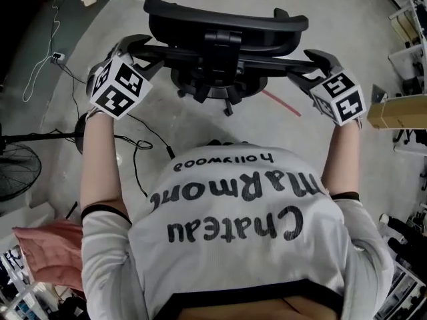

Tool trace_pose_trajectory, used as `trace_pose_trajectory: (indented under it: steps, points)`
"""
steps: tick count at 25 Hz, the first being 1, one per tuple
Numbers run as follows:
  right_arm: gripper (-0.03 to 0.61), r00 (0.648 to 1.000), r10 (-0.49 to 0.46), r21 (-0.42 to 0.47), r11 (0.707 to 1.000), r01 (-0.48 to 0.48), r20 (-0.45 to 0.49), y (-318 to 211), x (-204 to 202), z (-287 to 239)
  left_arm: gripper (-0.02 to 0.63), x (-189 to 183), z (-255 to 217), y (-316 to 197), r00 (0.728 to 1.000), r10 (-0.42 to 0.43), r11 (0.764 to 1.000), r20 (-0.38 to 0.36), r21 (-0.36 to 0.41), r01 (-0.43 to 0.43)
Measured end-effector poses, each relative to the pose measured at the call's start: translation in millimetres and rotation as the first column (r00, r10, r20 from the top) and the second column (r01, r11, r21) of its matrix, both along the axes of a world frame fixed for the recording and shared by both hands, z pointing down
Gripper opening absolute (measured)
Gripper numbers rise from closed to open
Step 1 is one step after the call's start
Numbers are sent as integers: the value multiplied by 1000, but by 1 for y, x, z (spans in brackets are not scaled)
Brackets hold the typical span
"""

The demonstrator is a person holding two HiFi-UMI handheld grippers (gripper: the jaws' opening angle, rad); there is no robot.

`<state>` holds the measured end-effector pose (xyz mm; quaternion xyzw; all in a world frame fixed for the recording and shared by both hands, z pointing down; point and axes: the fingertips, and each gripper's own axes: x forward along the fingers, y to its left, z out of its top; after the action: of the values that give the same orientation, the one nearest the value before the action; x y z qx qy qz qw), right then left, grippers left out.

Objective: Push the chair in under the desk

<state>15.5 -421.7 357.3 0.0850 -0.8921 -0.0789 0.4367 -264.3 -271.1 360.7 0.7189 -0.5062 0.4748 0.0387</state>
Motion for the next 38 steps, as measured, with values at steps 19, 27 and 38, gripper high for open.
trace_pose_trajectory:
  steps: [19,27,38]
  points:
    - [330,998,56,40,998,-56,12,-6,-14,38,265,-17,50,-17,995,-94,993,-26,-70,92]
    - [337,999,5,56,998,-7,44,-19,-21,50,267,-14,58,-13,994,-109,993,-28,-44,108]
    - [347,999,-16,92,996,13,30,-32,-32,53,268,-14,67,-11,989,-133,987,66,-87,138]
